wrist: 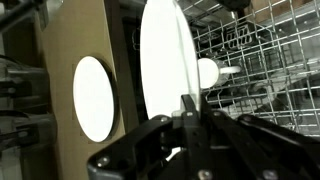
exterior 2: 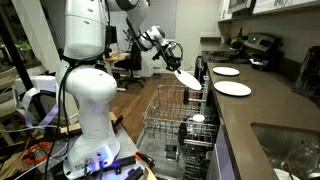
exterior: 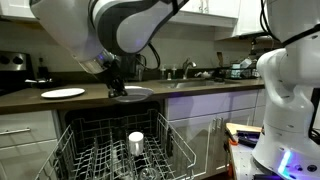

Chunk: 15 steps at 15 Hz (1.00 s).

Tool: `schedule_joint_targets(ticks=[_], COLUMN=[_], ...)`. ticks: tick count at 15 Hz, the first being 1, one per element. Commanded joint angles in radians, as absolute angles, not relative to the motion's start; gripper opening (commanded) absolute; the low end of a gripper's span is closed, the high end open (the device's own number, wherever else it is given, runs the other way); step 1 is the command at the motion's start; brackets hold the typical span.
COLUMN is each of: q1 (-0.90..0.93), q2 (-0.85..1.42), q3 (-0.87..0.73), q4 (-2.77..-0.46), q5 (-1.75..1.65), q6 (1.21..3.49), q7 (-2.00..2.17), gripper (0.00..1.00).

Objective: Remove the plate from the plate dryer and put it on top of the plate on right of the counter

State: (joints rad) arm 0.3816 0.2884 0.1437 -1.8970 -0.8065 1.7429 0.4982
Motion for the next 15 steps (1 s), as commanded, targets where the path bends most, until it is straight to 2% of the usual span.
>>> schedule_joint_targets(ticks=[1, 13, 14, 15], q1=[0.364, 0.366, 0.367, 0.37], q2=[0.293, 0.301, 0.302, 0.298], q3=[0.166, 0.169, 0.168, 0.163], q4=[-1.893, -1.895, -1.892, -1.89], q5=[-0.809, -0.809, -0.812, -0.825], q6=[1.736, 1.736, 1.726, 1.708], q7=[0.5, 0.5, 0.503, 0.512], gripper=[0.07, 0.07, 0.02, 0.02])
